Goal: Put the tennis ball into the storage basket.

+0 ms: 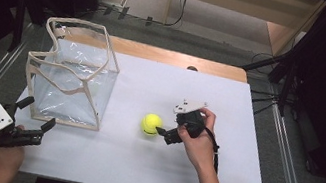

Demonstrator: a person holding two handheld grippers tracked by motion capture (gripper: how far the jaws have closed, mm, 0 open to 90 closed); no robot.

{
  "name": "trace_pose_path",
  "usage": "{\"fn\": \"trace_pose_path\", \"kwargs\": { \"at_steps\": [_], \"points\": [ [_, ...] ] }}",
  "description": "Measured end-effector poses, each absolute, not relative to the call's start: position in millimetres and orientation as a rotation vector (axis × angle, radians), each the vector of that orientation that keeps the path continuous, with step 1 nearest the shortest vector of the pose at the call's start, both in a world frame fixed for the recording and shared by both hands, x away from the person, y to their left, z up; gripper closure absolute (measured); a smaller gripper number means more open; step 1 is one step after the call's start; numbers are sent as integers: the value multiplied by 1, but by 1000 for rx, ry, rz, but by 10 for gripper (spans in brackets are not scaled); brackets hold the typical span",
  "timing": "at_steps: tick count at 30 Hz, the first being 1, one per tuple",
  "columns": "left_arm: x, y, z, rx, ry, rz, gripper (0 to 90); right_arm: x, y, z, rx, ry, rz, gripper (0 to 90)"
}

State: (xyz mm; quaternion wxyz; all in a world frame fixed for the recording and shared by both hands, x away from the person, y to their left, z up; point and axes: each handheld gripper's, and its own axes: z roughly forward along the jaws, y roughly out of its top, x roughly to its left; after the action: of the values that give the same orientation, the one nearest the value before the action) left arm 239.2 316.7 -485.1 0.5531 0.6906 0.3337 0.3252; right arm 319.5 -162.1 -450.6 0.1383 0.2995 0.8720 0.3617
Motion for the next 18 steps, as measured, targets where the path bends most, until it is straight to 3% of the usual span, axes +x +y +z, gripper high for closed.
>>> {"fn": "trace_pose_path", "kwargs": {
  "at_steps": [17,18],
  "points": [
    [240,317,-485,1629,786,764,54,330,-142,-458,826,2646,952,0],
    [240,317,-485,1628,785,764,53,330,-141,-458,832,2651,945,42]
  ]
}}
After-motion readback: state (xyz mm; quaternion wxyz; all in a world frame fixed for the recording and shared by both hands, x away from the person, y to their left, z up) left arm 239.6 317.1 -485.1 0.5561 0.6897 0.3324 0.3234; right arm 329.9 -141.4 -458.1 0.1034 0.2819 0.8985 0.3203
